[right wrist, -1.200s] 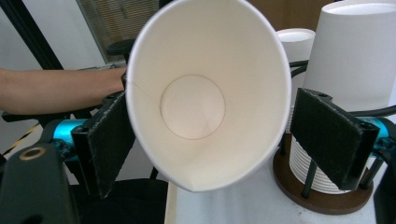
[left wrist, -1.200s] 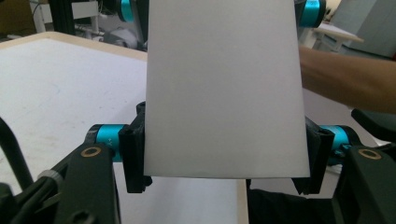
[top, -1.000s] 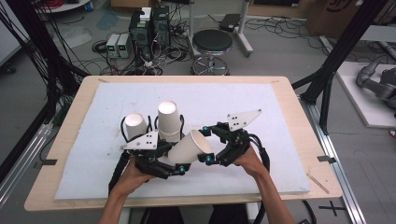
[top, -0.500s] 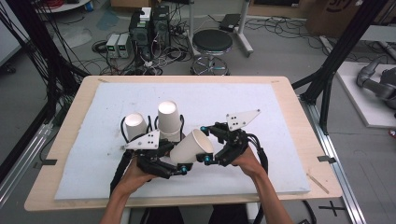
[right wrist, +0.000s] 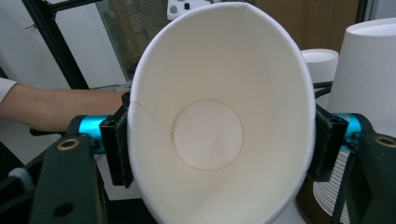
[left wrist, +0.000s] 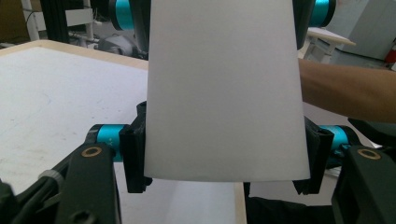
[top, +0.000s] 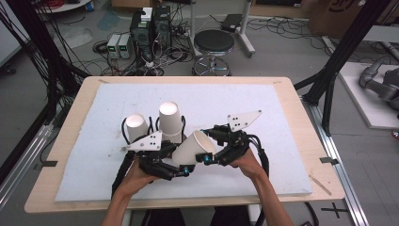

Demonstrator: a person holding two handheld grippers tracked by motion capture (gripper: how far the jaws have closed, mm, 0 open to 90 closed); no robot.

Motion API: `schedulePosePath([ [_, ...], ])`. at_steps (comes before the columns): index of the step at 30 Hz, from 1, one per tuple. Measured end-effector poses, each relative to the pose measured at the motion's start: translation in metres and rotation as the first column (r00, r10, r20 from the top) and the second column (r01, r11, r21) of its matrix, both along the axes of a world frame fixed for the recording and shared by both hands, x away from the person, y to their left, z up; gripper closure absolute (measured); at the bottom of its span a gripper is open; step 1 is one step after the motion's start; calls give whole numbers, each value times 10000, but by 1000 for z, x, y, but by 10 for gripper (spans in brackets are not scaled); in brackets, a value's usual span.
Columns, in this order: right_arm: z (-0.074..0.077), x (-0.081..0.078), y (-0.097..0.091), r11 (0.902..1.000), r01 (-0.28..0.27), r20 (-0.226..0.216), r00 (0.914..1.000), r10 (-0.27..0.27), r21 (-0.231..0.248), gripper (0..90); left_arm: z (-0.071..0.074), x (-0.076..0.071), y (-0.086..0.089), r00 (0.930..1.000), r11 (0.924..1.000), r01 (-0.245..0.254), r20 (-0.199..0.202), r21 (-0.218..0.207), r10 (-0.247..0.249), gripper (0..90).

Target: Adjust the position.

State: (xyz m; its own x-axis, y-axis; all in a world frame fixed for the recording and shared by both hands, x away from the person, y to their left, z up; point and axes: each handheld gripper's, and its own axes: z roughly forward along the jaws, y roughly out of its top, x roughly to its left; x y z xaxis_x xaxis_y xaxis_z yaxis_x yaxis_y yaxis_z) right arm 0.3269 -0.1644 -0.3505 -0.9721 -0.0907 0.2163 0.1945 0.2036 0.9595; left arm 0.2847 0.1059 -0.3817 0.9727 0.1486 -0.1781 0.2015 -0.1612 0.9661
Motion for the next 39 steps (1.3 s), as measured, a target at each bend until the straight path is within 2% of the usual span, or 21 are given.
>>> schedulePosePath([
  [5,0,0,0,10000,18,2,10000,-18,-26,297,0,-1,0,9999,9999,-96,55,55,96,361],
  [8,-1,0,0,10000,4,17,10000,-4,-55,297,0,-2,-1,9994,9993,-276,206,248,271,347],
  [14,0,0,-1,9999,3,-22,10000,-4,-162,298,-4,-1,-2,9977,9960,-671,-90,586,677,96],
  [16,0,0,-1,9999,-15,3,10000,15,-157,298,-5,0,-1,9980,9975,-530,-330,465,546,17],
  [27,0,0,-2,9999,35,38,10000,-35,-162,330,-3,0,2,9970,9956,-718,-261,607,735,17],
  [39,0,0,-4,9999,61,52,10000,-60,-144,330,-3,-1,3,9970,9935,-671,-320,919,703,17],
])
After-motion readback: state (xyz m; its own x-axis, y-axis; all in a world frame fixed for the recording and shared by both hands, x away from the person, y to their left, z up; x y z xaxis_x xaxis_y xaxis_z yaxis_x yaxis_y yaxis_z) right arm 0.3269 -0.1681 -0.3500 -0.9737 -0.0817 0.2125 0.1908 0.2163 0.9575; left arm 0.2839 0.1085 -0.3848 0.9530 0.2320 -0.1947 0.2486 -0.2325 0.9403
